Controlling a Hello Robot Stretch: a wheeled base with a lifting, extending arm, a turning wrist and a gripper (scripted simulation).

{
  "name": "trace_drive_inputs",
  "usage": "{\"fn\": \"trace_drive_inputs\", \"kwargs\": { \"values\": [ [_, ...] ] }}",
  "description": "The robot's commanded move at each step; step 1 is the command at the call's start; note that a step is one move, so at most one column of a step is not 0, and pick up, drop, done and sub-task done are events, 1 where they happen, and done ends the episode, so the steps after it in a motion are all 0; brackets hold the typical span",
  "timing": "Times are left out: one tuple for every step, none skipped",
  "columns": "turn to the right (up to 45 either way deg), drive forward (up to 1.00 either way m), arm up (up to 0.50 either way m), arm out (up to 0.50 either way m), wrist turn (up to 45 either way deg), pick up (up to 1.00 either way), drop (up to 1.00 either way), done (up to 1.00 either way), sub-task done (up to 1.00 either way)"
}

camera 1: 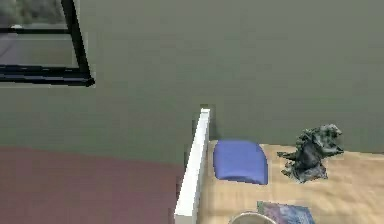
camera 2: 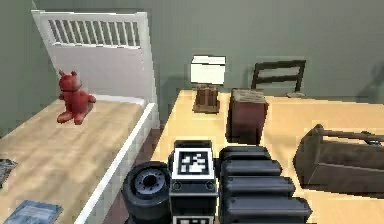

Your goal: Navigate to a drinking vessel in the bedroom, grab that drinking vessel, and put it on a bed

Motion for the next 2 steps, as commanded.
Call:
{"fn": "trace_drive_inputs", "kwargs": {
  "values": [
    [39.0,0.00,0.00,0.00,0.0,0.00,0.00,0.00,0.00],
    [0.0,0.35,0.00,0.00,0.0,0.00,0.00,0.00,0.00]
  ]
}}
